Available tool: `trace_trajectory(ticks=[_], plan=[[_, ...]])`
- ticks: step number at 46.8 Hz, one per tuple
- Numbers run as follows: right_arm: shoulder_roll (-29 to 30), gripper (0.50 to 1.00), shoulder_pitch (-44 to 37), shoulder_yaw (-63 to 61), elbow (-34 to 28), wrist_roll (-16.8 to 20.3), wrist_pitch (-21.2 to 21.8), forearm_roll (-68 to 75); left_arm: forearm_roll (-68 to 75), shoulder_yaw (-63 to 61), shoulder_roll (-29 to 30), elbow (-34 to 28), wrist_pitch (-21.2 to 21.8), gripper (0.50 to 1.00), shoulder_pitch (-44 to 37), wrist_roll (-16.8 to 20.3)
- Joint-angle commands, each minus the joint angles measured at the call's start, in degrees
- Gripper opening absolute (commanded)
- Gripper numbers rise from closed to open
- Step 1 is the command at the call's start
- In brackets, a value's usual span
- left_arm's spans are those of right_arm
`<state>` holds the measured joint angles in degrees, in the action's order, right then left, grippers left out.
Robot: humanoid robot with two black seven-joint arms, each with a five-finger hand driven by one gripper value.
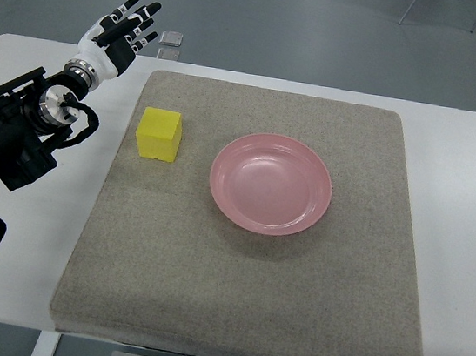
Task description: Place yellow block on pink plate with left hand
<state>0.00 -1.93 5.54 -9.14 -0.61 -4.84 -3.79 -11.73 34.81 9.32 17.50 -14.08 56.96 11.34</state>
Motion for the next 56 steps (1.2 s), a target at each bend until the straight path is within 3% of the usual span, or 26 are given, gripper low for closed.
trace_trajectory(ticks=[1,5,56], plan=[[0.0,0.924,0.0,0.0,-0.1,0.0,0.0,0.0,0.0,0.0,0.0,0.0,0.0,0.992,0.0,0.1],[0.0,0.924,0.0,0.0,0.0,0.0,0.0,0.0,-0.1,0.0,0.0,0.0,0.0,0.992,-0.2,1.3],[0.0,0.924,0.0,0.0,0.0,0.0,0.0,0.0,-0.1,0.1,0.0,-0.1,0.1,0.992,-0.4,1.7]])
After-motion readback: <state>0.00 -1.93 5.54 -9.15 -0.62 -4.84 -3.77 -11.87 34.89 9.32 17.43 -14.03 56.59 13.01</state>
